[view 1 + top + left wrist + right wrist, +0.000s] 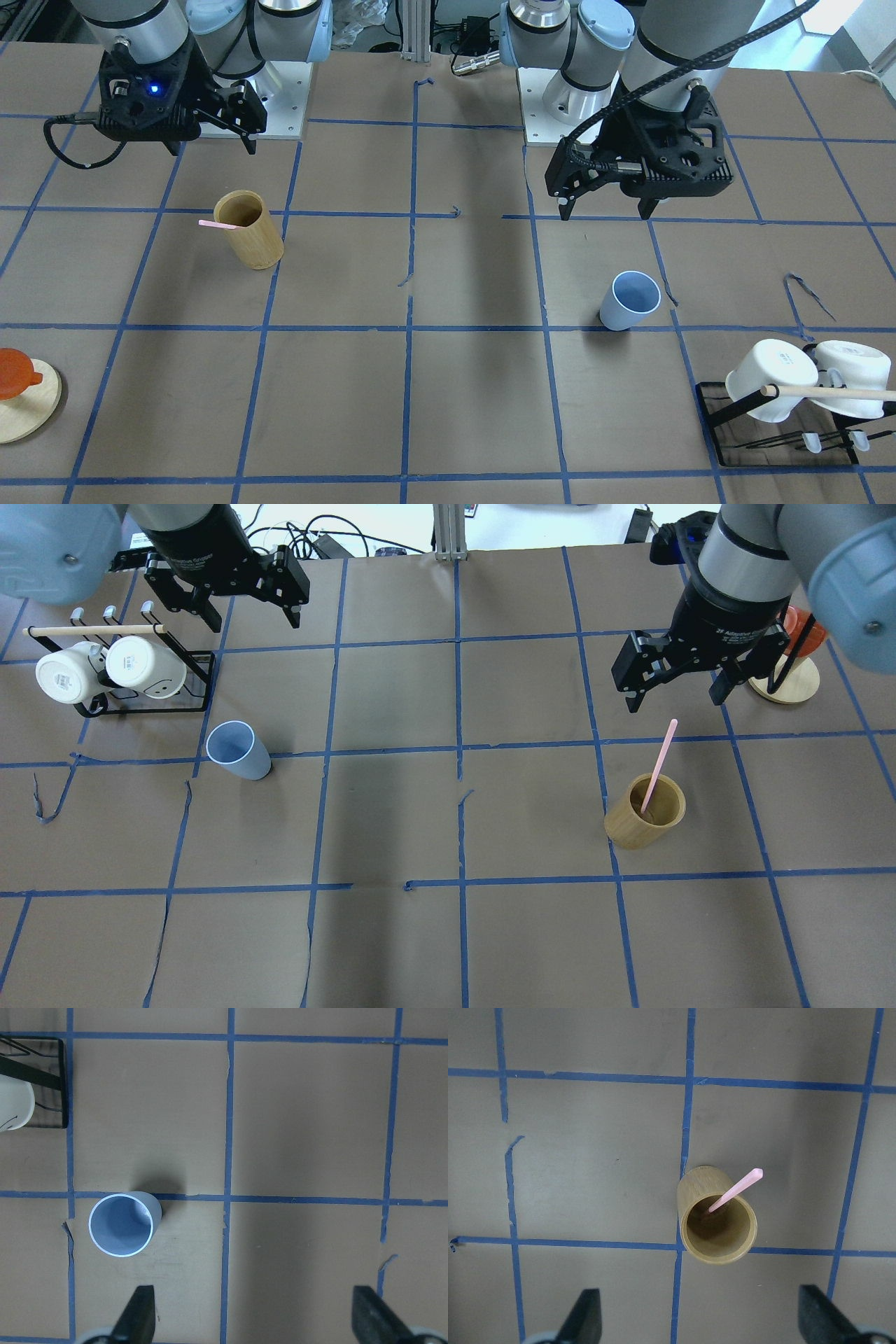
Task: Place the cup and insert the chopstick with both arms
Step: 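Lower the left gripper over the blue cup while the right descends to the chopstick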
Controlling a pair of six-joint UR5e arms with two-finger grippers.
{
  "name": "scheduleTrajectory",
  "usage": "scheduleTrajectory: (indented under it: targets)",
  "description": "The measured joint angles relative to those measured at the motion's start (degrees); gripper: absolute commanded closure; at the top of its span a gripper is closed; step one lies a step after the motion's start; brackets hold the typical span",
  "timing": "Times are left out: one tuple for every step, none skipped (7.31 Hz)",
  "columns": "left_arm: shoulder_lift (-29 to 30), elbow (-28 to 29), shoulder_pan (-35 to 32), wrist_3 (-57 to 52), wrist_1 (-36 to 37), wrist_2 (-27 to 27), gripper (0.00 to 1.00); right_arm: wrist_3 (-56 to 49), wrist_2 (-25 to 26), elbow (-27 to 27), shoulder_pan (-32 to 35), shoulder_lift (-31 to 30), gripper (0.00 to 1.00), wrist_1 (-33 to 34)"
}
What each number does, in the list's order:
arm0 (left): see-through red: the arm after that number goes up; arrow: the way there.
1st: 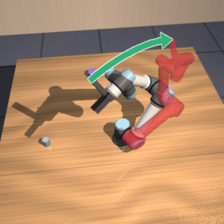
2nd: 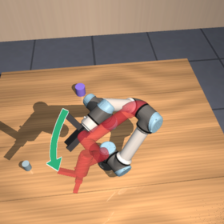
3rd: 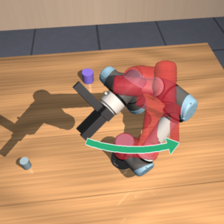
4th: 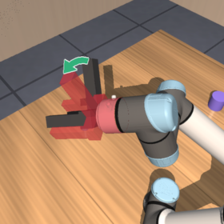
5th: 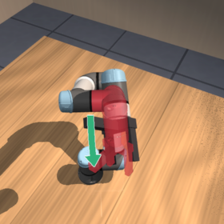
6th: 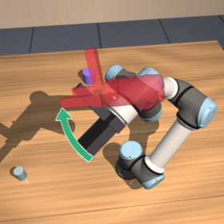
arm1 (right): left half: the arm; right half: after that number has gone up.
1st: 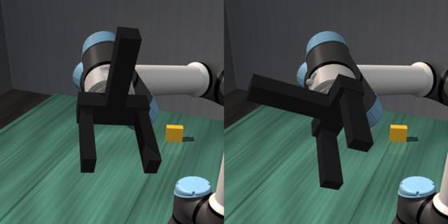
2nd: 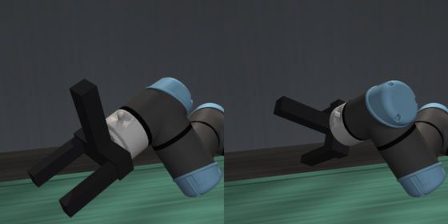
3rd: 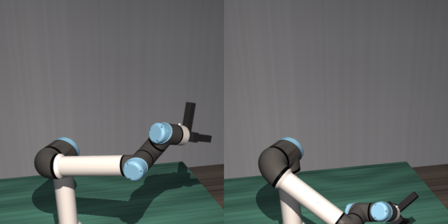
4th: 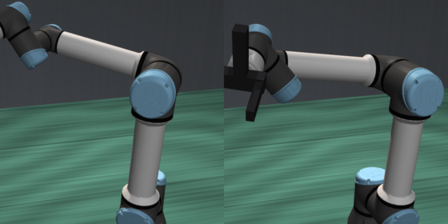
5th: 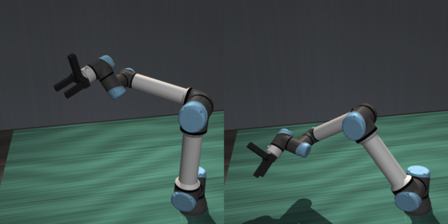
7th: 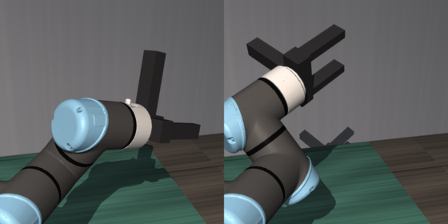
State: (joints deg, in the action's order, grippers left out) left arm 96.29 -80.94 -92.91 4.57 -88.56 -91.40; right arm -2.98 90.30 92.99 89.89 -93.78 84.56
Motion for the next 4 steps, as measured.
scheduleTrajectory:
  targets:
    - [-0.1, -0.2, 0.0, 0.0, 0.0, 0.0, 0.0, 0.0, 0.0, 0.0, 0.0, 0.0, 0.0, 0.0]
    - [-0.1, -0.4, 0.0, 0.0, 0.0, 0.0, 0.0, 0.0, 0.0, 0.0, 0.0, 0.0, 0.0, 0.0]
    - [-0.2, -0.5, 0.0, 0.0, 0.0, 0.0, 0.0, 0.0, 0.0, 0.0, 0.0, 0.1, 0.0, 0.0]
    - [-0.3, -0.6, 0.0, 0.0, 0.0, 0.1, 0.0, 0.0, 0.0, 0.0, 0.0, 0.1, 0.0, 0.0]
